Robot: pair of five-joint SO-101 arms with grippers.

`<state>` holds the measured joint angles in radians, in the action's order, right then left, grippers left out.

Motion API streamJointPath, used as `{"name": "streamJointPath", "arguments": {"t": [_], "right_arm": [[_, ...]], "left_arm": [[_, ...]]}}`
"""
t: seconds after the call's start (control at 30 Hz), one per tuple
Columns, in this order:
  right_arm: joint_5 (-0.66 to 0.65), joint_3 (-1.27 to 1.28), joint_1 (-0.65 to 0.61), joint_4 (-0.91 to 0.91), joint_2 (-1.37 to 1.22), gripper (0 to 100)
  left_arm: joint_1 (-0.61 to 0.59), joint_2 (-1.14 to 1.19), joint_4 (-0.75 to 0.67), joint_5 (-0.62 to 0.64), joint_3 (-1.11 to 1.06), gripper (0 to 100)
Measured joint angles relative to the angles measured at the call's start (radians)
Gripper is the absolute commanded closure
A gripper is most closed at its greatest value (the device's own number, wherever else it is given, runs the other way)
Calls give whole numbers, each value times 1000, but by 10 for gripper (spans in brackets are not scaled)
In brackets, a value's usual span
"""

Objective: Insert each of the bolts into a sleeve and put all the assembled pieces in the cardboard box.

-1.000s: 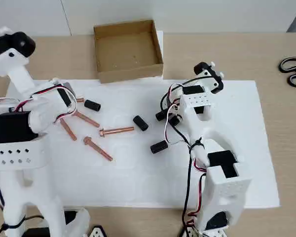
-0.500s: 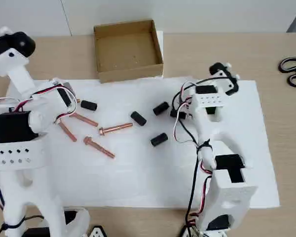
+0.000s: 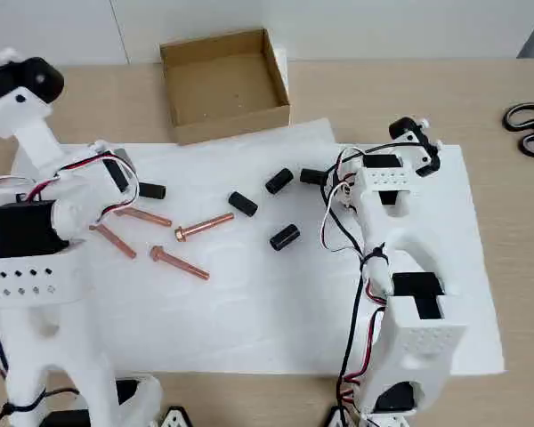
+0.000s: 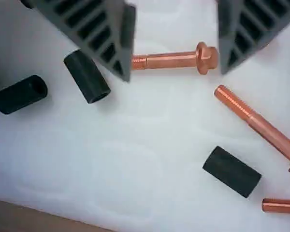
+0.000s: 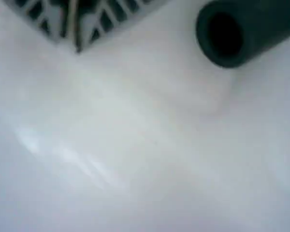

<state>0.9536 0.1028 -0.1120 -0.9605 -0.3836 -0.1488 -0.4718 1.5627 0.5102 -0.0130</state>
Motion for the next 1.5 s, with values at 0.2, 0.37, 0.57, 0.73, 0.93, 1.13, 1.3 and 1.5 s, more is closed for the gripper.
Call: {"name": "streamJointPath", "arguments": {"t": [0.2, 0.37, 0.57, 0.73, 0.93, 1.13, 1.3, 1.5], "right_arm": [[0, -17, -2, -150, 9, 995], [-103, -18, -2, -272, 12, 994], [-238, -25, -3, -304, 12, 994], [-385, -64, -2, -321, 0, 982], [-674, -94, -8, -382, 17, 811], [-715, -87, -8, -442, 164, 773], [-802, -87, -8, -423, 311, 798], [-1037, -87, -21, -298, 328, 808]], "left_arm": [[0, 0, 0, 0, 0, 881], [0, 0, 0, 0, 0, 881], [0, 0, 0, 0, 0, 881], [0, 0, 0, 0, 0, 881], [0, 0, 0, 0, 0, 881], [0, 0, 0, 0, 0, 881], [0, 0, 0, 0, 0, 881], [0, 0, 0, 0, 0, 881]]}}
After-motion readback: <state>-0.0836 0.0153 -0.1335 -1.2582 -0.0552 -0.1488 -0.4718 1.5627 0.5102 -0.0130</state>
